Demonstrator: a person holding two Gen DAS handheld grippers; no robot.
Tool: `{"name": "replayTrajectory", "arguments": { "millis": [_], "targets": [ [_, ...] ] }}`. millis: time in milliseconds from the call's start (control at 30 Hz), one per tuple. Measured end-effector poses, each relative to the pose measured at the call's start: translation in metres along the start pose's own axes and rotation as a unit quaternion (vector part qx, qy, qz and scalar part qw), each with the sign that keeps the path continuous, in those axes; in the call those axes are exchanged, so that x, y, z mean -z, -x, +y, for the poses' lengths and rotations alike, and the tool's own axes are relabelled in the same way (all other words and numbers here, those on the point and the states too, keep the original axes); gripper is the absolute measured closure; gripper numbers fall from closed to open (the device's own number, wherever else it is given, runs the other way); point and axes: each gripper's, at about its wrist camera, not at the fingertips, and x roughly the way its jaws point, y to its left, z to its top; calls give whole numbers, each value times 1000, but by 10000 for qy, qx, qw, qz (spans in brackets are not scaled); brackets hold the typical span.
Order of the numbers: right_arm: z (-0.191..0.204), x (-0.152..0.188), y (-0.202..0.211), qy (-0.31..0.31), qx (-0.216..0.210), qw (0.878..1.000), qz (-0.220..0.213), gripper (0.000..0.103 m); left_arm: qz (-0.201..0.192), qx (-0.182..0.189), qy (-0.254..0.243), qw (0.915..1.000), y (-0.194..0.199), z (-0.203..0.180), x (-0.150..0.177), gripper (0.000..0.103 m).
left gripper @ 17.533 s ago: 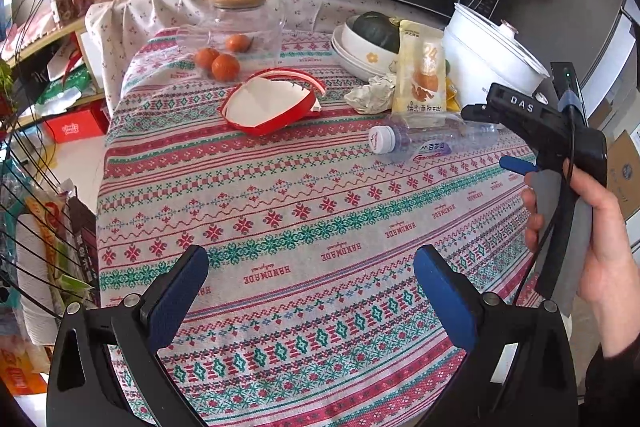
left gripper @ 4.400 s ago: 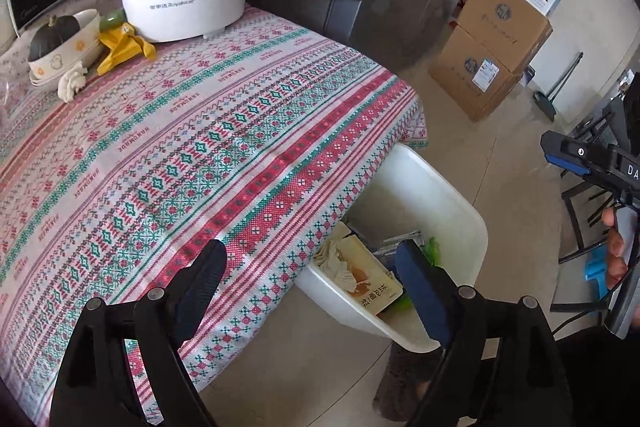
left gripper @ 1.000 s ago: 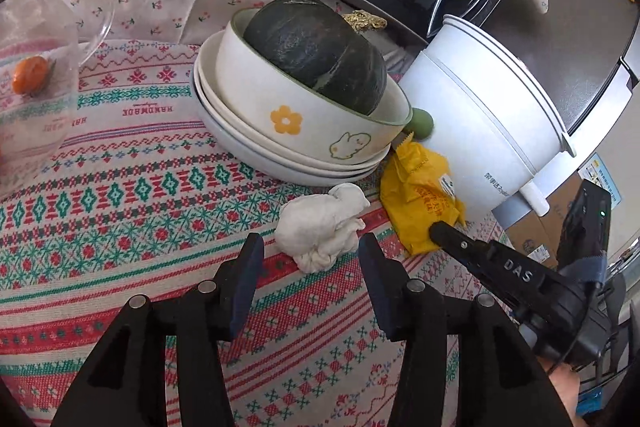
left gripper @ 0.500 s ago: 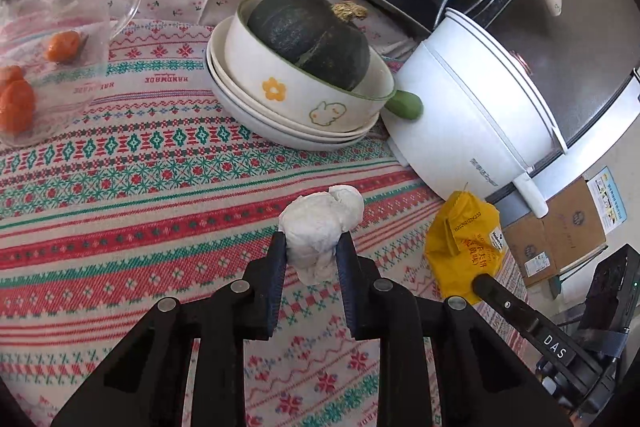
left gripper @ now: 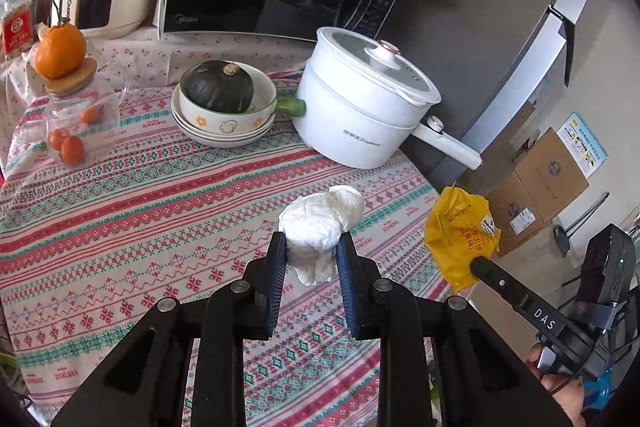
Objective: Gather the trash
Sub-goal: 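Carry the yellow bag over the bin with the right tool while the left tool carries the white paper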
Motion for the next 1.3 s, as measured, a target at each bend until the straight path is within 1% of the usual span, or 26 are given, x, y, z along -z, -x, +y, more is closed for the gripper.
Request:
{"name": "replayTrajectory", "arguments": {
  "millis": [133,267,367,467,533,700,800,900,1100,1300],
  "targets": [
    [-20,9,39,-48,-33,9999,-145,90,-8,161,-91,9998,17,-32,20,77],
    [-36,22,65,-67,0,9998,-200,90,-69,372,-126,9992,31,-59,46,77],
    [-51,32,78,-128,6,9998,-133,90,-135,524,-153,9984,37,-75,68,77],
    [-65,41,86,-192,-4,9998,-9,90,-160,552,-371,9977,40,-92,93,77],
    [-73,47,93,-159,42,9999,33,90,-171,629,-431,9969,40,-97,109,77],
    [-96,61,104,-158,120,9996,185,90,-80,793,-308,9963,31,-98,145,76],
    [-111,71,108,-122,274,9991,291,90,82,837,-250,9961,18,-97,161,76],
    [-123,81,110,-24,488,9981,383,90,251,943,-185,9951,6,-99,172,76],
    [-148,102,114,185,908,9945,497,90,551,1008,-208,9932,-20,-109,191,76],
    [-185,116,111,-79,1234,9894,757,89,695,1099,-464,9904,-35,-133,202,76]
  ]
}}
